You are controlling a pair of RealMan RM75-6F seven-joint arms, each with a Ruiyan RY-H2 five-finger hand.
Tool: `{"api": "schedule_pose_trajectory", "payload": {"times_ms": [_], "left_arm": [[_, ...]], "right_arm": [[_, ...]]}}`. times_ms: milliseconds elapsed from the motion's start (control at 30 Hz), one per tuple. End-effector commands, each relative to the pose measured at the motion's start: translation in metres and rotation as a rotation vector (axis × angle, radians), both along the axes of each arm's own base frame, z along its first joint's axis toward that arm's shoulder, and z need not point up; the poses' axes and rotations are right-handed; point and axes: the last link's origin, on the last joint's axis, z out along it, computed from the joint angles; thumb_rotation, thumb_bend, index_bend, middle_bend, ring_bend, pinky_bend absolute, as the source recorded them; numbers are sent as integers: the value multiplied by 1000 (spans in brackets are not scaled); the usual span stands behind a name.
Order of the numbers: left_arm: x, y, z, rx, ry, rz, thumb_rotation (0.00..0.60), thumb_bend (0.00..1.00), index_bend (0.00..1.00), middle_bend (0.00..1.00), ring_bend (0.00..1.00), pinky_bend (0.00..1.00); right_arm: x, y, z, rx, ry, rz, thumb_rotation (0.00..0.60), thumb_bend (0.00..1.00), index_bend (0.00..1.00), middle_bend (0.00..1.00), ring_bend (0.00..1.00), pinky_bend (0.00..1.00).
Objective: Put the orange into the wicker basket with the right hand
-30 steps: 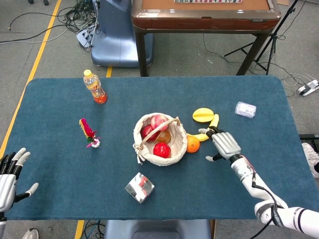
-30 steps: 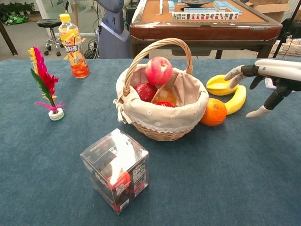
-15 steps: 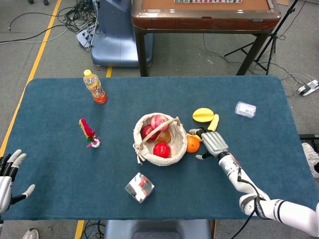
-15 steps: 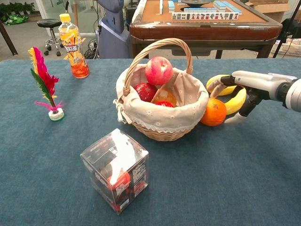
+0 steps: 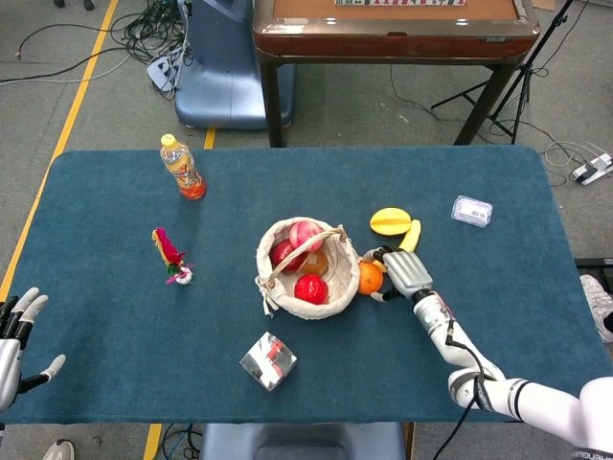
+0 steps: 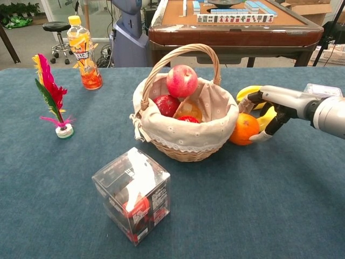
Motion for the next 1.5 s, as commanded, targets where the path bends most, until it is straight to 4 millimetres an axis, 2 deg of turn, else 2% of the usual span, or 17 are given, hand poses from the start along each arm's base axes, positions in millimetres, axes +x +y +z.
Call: {"api": "schedule_pose_trajectory", "payload": {"times_ms": [33,167,267,400,600,700,800,1033,1500], "left_arm": [[0,0,0,1,0,1,600,220,126,42,19,16],[-1,0,1,2,1,3,600,220,126,42,19,16],[-2,-1,1,2,1,3,600,220,126,42,19,16],[-2,0,1,2,0,2,600,219,126,42,19,16],[-1,0,0,0,-2,-5,600,220,126,42,19,16],[0,1,-1,-4,-2,-8,600,220,126,42,19,16],[2,2,-3,-8,-3,-15,600,219,126,42,19,16],[6,3,-4,-9,-8,-27,600,219,126,42,19,16],[4,1,-2,-6,-7,-22,600,219,126,42,19,16]], "right_arm": [[1,-1,-1,-4,1,8,600,176,360,327,185,293],[1,0,2,-11,-3,12,600,211,400,350,206,307],[-1,3,13,-20,-2,24,600,216,406,355,209,315],[-8,11,38,-47,5,38,600,216,407,355,209,316],[-20,32,83,-98,-11,56,600,216,407,355,209,316],[-18,43,101,-127,-43,78,600,216,407,355,209,316],[-9,52,109,-145,-89,116,600,215,407,355,209,316],[19,66,106,-149,-152,230,600,214,407,355,209,316],[57,63,70,-175,-171,314,600,214,407,335,210,316]]}}
